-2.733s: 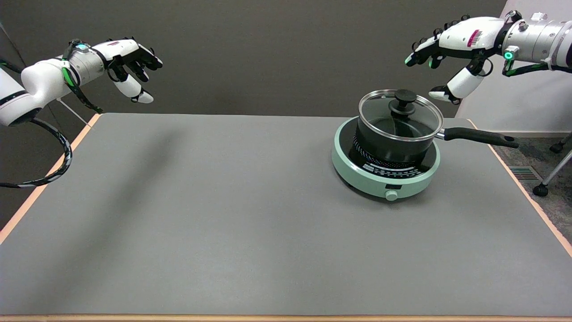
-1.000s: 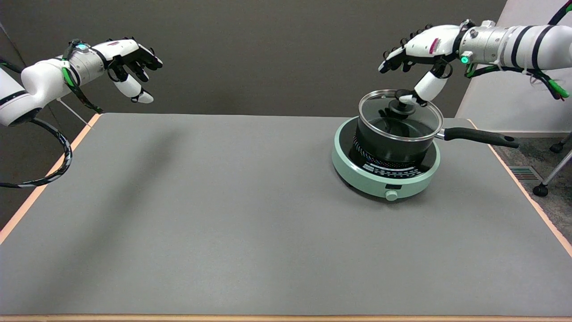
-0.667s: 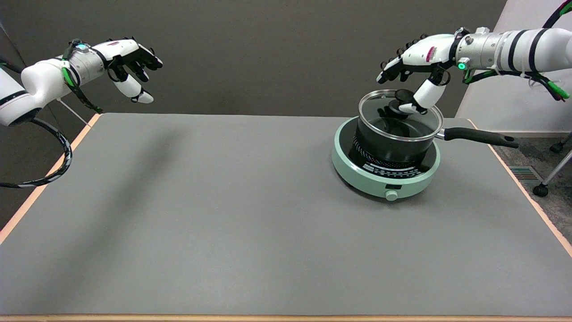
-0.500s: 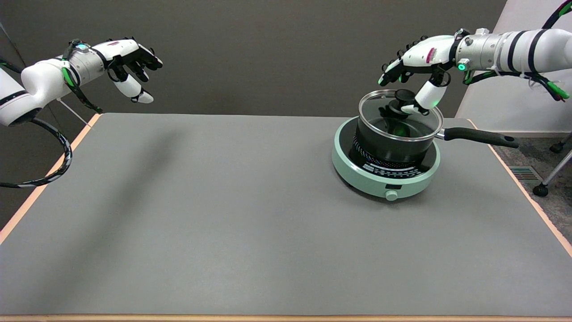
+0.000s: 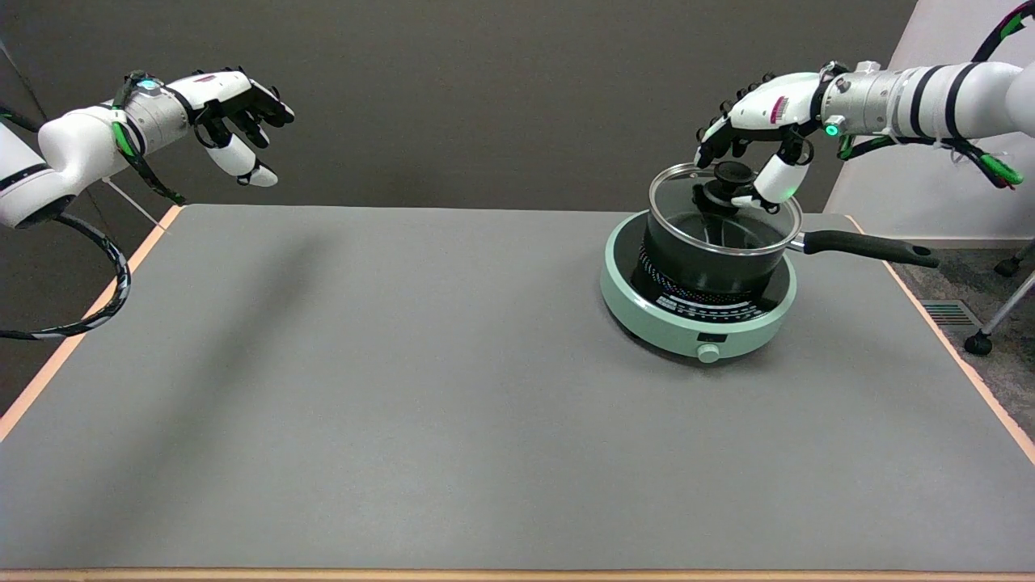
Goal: Pick up the pot lid.
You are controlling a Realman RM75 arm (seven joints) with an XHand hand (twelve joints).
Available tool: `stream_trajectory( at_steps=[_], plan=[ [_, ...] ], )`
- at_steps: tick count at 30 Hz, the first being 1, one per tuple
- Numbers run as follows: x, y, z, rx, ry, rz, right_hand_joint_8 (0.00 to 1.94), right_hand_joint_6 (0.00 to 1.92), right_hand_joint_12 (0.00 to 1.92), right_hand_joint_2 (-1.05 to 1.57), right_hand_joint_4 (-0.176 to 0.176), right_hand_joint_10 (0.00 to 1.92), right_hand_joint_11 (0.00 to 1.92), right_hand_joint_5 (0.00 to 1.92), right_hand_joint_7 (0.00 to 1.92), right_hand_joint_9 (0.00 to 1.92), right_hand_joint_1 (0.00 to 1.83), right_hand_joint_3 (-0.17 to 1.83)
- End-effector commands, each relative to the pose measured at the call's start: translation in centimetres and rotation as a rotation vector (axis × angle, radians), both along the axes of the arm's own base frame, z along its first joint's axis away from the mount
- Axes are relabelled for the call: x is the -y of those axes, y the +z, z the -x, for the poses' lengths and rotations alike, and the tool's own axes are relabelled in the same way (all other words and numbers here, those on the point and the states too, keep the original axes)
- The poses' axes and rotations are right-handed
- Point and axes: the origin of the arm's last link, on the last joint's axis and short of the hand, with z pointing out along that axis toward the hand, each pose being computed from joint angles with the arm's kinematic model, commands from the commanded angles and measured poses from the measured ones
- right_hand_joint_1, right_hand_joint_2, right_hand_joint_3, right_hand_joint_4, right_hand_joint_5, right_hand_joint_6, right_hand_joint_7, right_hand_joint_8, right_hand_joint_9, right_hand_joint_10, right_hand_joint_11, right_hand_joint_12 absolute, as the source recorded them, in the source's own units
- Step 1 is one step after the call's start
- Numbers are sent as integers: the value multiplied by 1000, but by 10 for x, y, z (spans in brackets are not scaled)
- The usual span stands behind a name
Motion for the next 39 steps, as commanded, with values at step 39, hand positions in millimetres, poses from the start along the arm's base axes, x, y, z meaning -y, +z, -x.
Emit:
stream_trajectory(
  at_steps=[39],
  plan=[
    [4,2,13,24,4,23,803,737,1167,739,124,922,446,641,721,715,861,759]
  ],
)
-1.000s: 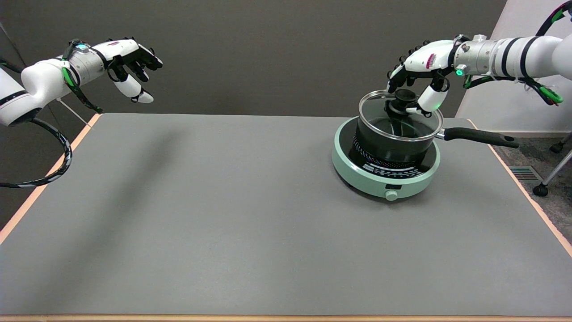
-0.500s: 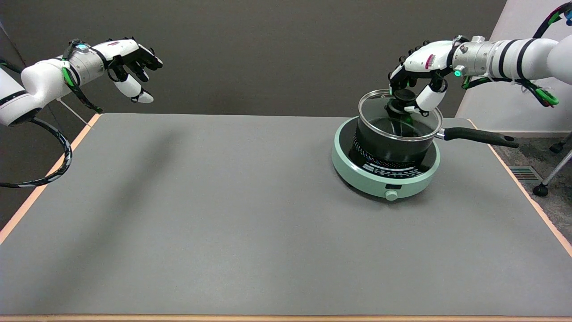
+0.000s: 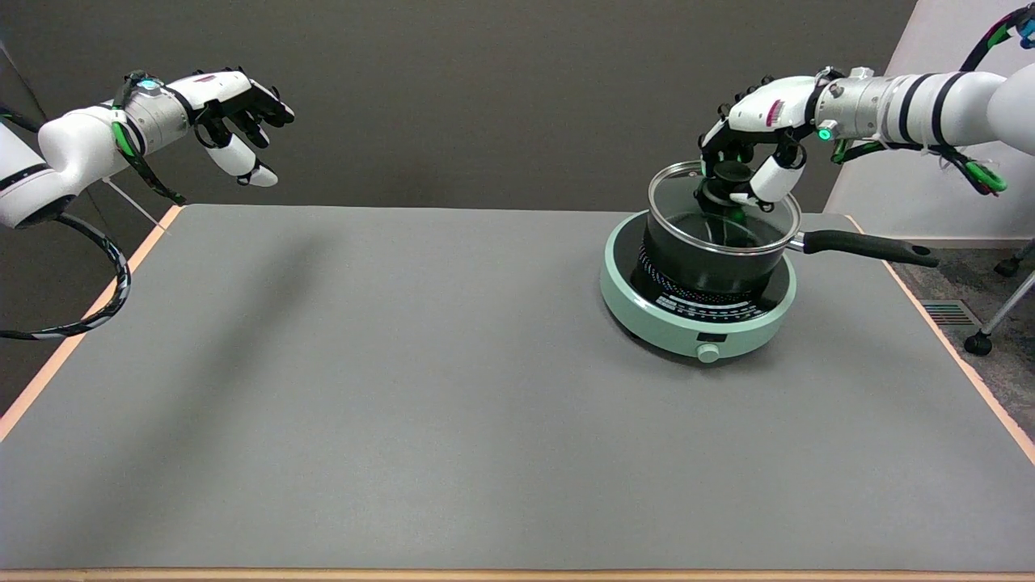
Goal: Pick up the pot lid.
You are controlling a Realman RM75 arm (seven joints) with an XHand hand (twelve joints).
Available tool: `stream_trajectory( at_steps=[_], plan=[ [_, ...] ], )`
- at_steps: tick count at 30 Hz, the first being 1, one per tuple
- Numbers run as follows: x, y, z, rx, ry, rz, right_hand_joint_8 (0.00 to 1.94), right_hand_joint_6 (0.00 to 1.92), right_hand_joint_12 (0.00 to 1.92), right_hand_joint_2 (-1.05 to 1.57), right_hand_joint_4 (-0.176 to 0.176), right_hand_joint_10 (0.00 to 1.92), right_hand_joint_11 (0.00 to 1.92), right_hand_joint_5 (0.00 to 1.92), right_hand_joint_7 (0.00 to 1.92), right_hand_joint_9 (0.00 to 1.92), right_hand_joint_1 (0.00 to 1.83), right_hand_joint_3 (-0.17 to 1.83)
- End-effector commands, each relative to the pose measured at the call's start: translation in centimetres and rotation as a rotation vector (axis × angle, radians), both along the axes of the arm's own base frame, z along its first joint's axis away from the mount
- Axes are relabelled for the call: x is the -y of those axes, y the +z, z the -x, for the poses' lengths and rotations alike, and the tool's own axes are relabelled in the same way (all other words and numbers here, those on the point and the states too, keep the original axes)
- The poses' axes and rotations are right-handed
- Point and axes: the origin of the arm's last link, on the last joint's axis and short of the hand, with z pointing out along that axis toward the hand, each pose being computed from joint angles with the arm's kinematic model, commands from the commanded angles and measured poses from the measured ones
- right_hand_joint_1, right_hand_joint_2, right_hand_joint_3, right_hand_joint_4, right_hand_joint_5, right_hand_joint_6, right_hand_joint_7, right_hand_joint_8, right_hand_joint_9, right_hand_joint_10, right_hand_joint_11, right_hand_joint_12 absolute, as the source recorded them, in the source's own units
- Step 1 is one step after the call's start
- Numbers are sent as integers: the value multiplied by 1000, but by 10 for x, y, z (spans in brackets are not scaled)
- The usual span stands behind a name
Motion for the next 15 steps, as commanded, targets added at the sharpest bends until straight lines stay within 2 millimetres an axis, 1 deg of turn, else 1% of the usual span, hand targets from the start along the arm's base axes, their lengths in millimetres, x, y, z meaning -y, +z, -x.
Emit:
stream_trajectory(
  at_steps=[1,3,4,5,8,12,13,14,15],
  plan=[
    [-2,0,5,25,-10,-1,855,781,1193,744,134,964,438,642,721,710,866,760],
    [-2,0,5,30,-10,0,1028,908,1284,762,159,1098,413,627,704,697,880,773],
    [-2,0,5,30,-10,0,1076,1060,1344,851,168,1133,407,642,705,704,884,658],
    [-2,0,6,30,-11,0,1115,1433,1414,1129,176,1167,405,699,710,716,884,277],
    [-2,0,7,30,-13,3,1146,1434,1500,1113,176,1193,379,707,732,755,888,304],
    [-3,1,9,29,-12,6,1128,1439,1616,1098,176,1209,357,711,774,785,892,333],
    [-3,1,9,30,-12,6,1265,1440,1641,1125,51,1211,357,682,823,805,1077,253],
    [-3,1,8,31,-11,6,1324,1443,1637,1167,-2,1181,399,658,833,813,1150,164],
    [-3,1,8,32,-11,6,1326,1445,1694,1134,-10,1240,392,659,845,813,1155,227]
  ],
)
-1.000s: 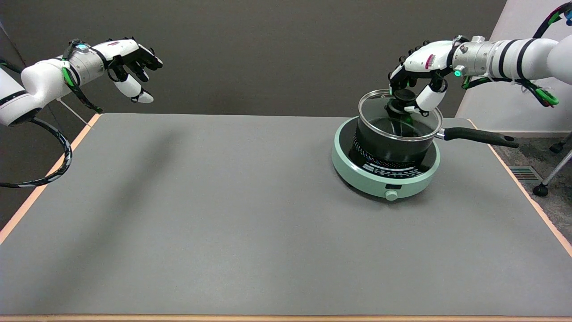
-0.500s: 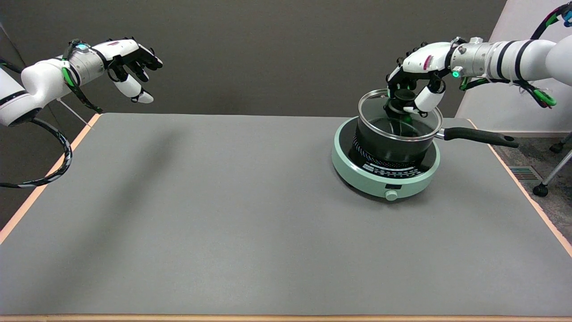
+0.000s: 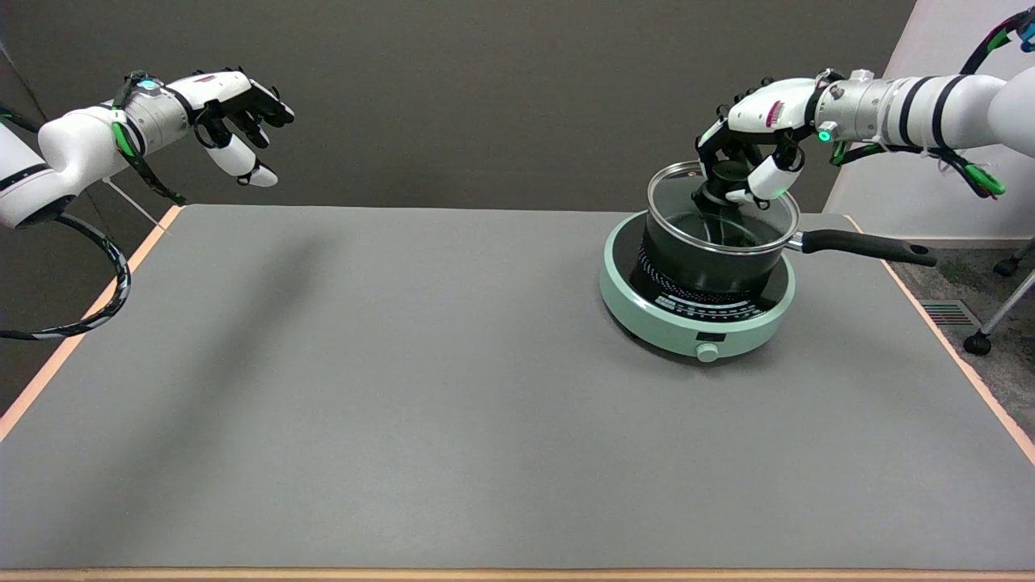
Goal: Pick up the pot lid.
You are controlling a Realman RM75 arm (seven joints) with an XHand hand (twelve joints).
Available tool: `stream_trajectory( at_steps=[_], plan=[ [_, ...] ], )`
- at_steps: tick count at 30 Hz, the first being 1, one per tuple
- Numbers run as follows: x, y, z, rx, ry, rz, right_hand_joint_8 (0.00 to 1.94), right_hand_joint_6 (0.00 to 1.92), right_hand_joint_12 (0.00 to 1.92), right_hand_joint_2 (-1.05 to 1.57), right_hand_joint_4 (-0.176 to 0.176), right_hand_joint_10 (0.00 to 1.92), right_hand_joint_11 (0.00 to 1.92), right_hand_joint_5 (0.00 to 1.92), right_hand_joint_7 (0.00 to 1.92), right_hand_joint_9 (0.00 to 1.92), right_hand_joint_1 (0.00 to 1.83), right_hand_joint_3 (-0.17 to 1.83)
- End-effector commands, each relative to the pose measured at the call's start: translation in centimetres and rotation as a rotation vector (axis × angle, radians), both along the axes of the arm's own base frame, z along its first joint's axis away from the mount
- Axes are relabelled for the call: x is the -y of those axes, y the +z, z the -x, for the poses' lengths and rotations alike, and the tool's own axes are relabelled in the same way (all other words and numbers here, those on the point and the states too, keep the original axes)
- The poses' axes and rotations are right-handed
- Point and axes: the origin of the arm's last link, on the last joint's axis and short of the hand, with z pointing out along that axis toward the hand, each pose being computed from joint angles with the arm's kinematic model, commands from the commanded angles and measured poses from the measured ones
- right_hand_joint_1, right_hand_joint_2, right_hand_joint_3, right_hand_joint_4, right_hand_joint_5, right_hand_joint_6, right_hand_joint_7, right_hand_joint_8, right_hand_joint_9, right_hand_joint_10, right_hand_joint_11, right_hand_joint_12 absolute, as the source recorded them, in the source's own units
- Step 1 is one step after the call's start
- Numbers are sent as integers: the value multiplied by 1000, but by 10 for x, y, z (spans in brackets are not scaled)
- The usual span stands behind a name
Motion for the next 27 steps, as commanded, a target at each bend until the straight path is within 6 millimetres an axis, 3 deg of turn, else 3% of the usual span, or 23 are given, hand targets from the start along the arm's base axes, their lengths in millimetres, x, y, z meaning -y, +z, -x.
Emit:
stream_trajectory(
  at_steps=[1,6,7,8,17,27],
  plan=[
    [-1,1,6,14,-11,3,1339,1450,1743,1093,-18,1314,379,662,855,811,1159,308],
    [-1,1,7,17,-14,3,1468,1549,1726,1111,-30,1427,472,594,801,795,1138,359],
    [-1,1,7,17,-14,3,1494,1560,1737,1065,16,1487,474,558,788,774,1178,443],
    [-1,1,7,17,-13,3,1488,1483,1762,902,176,1547,470,501,794,752,1337,652],
    [-2,0,-1,48,4,0,1552,1440,1775,916,176,1597,465,471,758,755,1328,675],
    [-4,-3,-12,72,19,-15,1561,1606,1774,856,176,1698,541,441,788,729,1340,778]
  ],
)
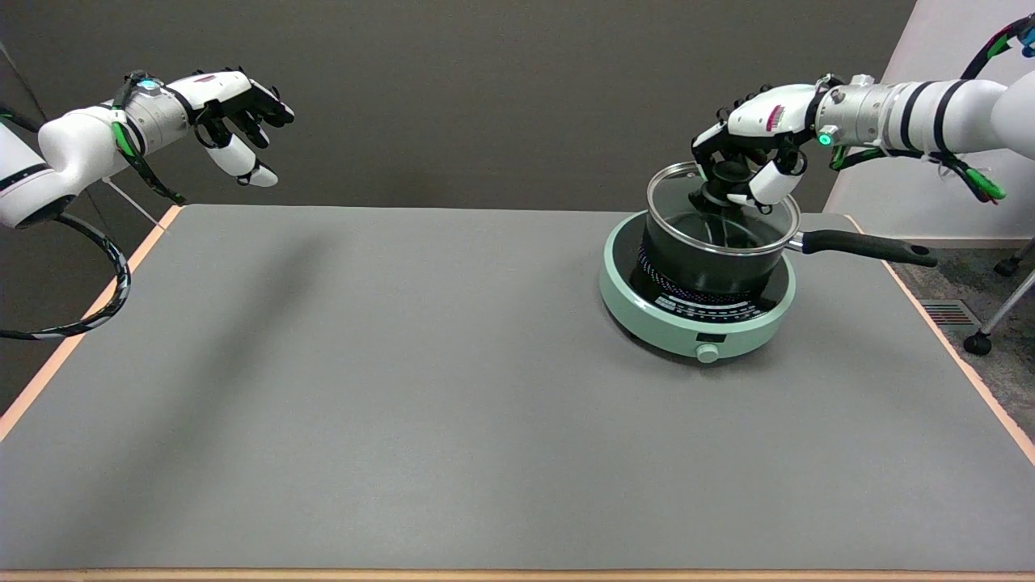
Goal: Pick up the pot lid.
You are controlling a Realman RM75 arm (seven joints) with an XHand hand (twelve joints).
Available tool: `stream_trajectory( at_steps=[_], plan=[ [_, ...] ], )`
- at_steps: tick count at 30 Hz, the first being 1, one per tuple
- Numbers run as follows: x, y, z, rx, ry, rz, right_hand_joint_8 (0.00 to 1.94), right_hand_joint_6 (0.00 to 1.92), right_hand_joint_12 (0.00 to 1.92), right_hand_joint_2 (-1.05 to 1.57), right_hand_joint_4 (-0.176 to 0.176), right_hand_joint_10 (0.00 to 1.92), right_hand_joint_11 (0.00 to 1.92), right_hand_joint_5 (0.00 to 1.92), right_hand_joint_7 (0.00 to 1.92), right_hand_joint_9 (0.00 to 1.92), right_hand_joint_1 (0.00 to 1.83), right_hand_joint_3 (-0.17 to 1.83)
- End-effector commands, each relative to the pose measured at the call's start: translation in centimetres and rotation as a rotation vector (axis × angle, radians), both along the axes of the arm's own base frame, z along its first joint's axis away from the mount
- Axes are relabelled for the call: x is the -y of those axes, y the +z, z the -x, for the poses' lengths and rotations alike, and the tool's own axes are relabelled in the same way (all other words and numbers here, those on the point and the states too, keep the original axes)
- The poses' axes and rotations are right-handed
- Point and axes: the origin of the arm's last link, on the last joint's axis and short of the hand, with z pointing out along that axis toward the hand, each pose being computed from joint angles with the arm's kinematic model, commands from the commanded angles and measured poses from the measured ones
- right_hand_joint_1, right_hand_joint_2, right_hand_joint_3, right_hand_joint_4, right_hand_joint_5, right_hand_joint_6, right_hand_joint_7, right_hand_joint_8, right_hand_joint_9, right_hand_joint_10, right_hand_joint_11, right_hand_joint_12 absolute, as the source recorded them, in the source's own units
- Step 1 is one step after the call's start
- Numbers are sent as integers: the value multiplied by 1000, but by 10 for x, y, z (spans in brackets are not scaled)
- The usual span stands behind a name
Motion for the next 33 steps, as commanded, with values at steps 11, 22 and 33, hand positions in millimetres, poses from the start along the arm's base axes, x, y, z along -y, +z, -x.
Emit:
stream_trajectory(
  at_steps=[11,22,33],
  plan=[
    [-8,-2,-31,47,61,-21,1593,1648,1782,844,176,1740,531,436,782,725,1339,820],
    [-10,-1,-35,31,67,-20,1590,1657,1774,841,176,1749,551,438,784,729,1340,823],
    [-25,-28,-54,5,35,-134,1587,1663,1761,838,176,1753,558,445,787,731,1341,826]
  ],
)
